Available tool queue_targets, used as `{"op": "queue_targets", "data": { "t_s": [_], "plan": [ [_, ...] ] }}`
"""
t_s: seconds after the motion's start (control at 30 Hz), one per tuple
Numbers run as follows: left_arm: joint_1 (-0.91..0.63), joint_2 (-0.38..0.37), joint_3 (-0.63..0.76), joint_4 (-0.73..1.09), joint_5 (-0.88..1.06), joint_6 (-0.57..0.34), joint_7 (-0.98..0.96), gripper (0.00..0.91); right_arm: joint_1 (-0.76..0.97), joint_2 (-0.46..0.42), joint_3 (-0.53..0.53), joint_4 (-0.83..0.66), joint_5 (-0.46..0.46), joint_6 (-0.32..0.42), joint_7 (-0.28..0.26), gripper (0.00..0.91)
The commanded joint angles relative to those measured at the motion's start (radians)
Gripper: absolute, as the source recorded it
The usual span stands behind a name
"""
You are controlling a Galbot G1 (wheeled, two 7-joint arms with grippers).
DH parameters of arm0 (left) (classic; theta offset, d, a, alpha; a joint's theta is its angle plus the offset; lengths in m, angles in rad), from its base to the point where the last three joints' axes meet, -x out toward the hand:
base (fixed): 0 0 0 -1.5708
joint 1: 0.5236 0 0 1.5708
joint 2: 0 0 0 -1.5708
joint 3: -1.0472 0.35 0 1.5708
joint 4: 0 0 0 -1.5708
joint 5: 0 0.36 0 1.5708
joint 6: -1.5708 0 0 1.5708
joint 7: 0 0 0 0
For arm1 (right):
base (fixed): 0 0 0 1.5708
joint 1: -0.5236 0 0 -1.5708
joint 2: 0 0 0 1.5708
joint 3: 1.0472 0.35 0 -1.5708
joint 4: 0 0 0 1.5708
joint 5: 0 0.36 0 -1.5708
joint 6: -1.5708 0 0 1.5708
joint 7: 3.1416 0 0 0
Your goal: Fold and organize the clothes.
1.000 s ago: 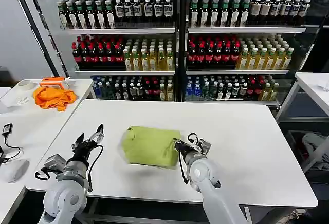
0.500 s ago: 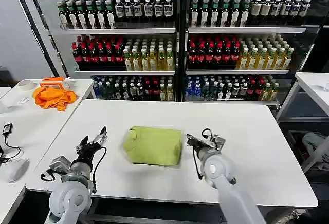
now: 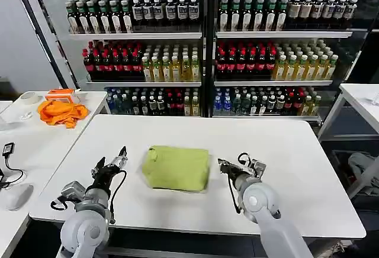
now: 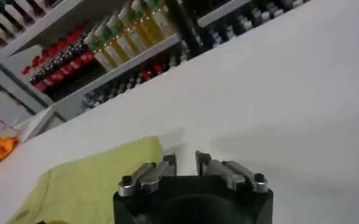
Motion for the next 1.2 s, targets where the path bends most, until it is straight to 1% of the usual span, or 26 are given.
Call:
{"op": "queue_targets", "data": {
  "t_s": [0.03, 0.4, 0.43, 0.47, 0.5, 0.53, 0.57, 1.0, 1.2],
  "plan": [
    [0.032, -0.002, -0.013, -0.015, 0.006, -0.004, 0.002, 0.907, -0.012, 0.088, -0.025, -0.025, -0.015, 0.000, -0.009, 0.907],
    [0.049, 0.002, -0.015, -0.016, 0.006, -0.011, 0.005, 0.907, -0.004, 0.169, -0.042, -0.089, -0.061, 0.017, -0.018, 0.907],
    [0.049, 0.002, -0.014, -0.013, 0.007, -0.010, 0.005, 0.907, -0.005, 0.173, -0.045, -0.091, -0.064, 0.023, -0.019, 0.836],
    [0.049, 0.002, -0.013, -0.013, 0.007, -0.011, 0.005, 0.907, -0.005, 0.174, -0.045, -0.091, -0.065, 0.025, -0.020, 0.675],
    [0.048, 0.003, -0.012, -0.012, 0.007, -0.011, 0.005, 0.907, -0.005, 0.178, -0.048, -0.092, -0.065, 0.030, -0.019, 0.202],
    [0.046, 0.003, -0.010, -0.012, 0.007, -0.011, 0.005, 0.907, -0.005, 0.180, -0.050, -0.094, -0.065, 0.035, -0.019, 0.111],
    [0.045, 0.003, -0.009, -0.011, 0.007, -0.011, 0.005, 0.907, -0.005, 0.181, -0.052, -0.096, -0.066, 0.039, -0.020, 0.000],
    [0.019, 0.003, 0.006, 0.010, 0.007, -0.008, 0.005, 0.907, 0.011, 0.176, -0.046, -0.104, -0.063, 0.055, -0.022, 0.000],
    [0.013, 0.000, 0.009, 0.022, 0.006, -0.008, 0.007, 0.907, 0.017, 0.164, -0.028, -0.104, -0.061, 0.052, -0.033, 0.000]
  ]
}}
